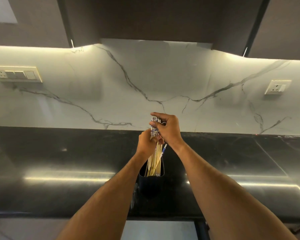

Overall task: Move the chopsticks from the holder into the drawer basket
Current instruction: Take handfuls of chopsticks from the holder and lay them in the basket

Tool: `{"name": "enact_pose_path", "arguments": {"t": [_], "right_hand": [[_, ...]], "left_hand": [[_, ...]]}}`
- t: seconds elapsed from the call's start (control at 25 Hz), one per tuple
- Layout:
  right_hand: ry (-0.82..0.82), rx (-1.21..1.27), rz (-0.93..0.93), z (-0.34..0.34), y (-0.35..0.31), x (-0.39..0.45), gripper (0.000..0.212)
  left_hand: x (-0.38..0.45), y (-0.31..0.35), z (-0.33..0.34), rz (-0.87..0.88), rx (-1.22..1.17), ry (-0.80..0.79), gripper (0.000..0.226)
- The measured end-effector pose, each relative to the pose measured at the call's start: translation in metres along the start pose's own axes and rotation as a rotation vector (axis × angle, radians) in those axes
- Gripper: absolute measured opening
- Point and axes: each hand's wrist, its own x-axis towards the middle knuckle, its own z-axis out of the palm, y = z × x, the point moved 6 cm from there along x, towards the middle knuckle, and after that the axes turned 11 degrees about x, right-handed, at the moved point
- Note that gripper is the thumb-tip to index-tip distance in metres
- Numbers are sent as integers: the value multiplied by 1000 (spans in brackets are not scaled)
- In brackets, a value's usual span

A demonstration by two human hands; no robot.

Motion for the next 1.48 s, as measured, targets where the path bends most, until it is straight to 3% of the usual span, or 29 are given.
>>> {"name": "enact_pose_path", "arguments": {"t": [0.32,0.52,0.68,0.8,0.92,1.0,1.08,1.16,1.28,1.48], "right_hand": [[-39,-34,-2,-18,-28,-21,30],[37,10,68,-34,-28,-36,28],[203,205,226,-63,-11,-55,27],[191,171,295,-75,-1,-72,24],[39,-137,218,-83,-5,-94,28],[-172,-411,147,-77,-12,-111,44],[-446,-721,69,-55,-17,-130,46],[-653,-921,75,-29,-15,-158,31],[-659,-1010,104,-6,-12,-194,17],[-641,-1085,135,14,-9,-234,19]], "left_hand": [[-37,34,-3,14,-82,-90,15],[-59,43,-1,-29,-94,-202,12],[-84,33,5,-74,58,-354,15],[-96,24,9,-125,196,-367,12],[-103,18,6,-88,573,-416,7],[-110,19,4,20,880,-477,11],[-120,22,6,103,1005,-503,13],[-133,24,9,155,1049,-497,15],[-156,16,6,229,1087,-502,24],[-194,-18,-6,208,1106,-569,25]]}}
